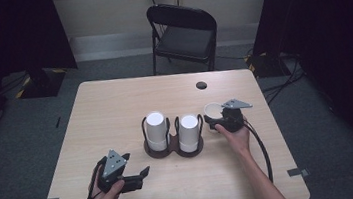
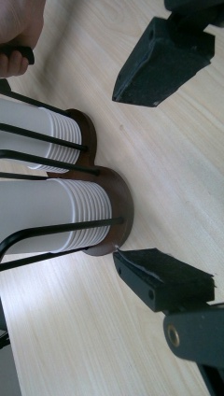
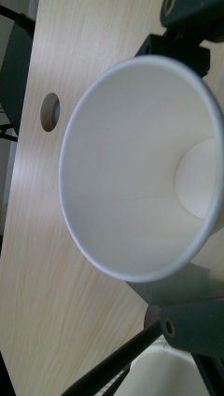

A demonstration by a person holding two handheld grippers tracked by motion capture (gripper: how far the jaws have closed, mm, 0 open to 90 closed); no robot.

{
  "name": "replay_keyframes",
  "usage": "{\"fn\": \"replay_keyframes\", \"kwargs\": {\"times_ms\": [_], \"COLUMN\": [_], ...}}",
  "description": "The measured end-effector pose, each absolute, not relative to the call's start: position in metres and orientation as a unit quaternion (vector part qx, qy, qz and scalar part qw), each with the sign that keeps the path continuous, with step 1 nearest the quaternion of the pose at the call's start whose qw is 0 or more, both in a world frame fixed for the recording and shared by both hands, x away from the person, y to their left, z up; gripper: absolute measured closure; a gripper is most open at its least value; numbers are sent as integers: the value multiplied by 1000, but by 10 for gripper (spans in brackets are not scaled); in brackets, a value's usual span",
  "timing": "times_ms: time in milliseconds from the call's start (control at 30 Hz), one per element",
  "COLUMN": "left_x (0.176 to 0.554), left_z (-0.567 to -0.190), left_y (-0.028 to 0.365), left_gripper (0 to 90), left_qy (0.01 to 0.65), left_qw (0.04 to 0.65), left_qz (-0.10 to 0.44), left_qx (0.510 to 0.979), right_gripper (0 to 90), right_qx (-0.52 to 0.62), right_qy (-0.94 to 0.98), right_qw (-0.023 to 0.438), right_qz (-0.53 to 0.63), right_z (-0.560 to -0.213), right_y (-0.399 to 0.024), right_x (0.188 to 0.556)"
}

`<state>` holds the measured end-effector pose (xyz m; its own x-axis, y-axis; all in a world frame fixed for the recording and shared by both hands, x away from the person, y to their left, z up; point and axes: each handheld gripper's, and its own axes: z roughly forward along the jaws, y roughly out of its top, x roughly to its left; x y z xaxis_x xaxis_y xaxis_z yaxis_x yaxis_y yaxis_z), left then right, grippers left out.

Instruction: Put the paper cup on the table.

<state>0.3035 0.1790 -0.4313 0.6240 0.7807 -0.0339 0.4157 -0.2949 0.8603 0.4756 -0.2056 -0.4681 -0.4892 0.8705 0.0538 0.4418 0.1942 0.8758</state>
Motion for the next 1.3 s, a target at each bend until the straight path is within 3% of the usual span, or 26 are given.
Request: {"fn": "replay_keyframes", "kwargs": {"times_ms": [267,533,1300], "left_x": [304,304,307], "left_z": [-431,-431,-431], "left_y": [180,180,185], "left_gripper": [195,195,194], "left_qy": [384,385,396], "left_qw": [454,453,456], "left_qz": [201,199,200], "left_qx": [779,779,772], "right_gripper": [216,137,143], "right_qx": [452,467,473], "right_qy": [734,735,750], "right_qw": [232,216,199], "right_qz": [452,441,416], "right_z": [-471,-477,-469], "right_y": [-206,-210,-225], "right_x": [474,473,456]}}
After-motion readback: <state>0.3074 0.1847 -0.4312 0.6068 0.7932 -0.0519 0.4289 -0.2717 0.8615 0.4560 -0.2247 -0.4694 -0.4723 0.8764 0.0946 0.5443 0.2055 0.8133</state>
